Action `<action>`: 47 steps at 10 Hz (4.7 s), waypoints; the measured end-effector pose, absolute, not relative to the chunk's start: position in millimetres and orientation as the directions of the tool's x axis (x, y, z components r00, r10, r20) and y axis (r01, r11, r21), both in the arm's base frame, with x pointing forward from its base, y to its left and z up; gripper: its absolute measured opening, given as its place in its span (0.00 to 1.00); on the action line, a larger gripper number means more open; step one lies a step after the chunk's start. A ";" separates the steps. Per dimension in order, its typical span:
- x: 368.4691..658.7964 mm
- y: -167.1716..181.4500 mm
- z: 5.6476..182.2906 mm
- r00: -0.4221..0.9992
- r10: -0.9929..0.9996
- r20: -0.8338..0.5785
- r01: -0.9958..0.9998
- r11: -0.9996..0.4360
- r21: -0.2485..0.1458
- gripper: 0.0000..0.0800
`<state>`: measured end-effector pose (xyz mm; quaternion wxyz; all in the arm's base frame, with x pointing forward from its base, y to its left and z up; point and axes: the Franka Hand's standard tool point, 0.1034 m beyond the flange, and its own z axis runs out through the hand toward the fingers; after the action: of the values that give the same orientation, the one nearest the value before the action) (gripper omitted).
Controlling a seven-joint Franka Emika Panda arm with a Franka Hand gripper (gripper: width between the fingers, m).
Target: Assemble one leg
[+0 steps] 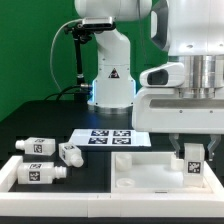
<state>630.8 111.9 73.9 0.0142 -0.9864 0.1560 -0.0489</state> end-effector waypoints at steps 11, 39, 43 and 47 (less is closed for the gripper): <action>632.0 116.7 76.2 0.352 -0.935 -0.038 -0.933 -0.346 -0.101 0.66; 638.2 101.1 76.7 0.207 -0.977 -0.050 -0.973 -0.201 -0.113 0.44; 637.1 95.8 76.0 0.688 -0.726 -0.012 -0.722 -0.683 -0.113 0.80; 632.6 116.1 77.1 0.969 -0.244 0.043 -0.241 -0.969 -0.049 0.81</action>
Offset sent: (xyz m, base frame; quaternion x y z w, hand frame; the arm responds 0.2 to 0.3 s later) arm 0.0085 0.0071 0.0074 -0.0173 -0.0343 0.3763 0.9257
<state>632.6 116.1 77.1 0.0219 -0.9920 0.1222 -0.0244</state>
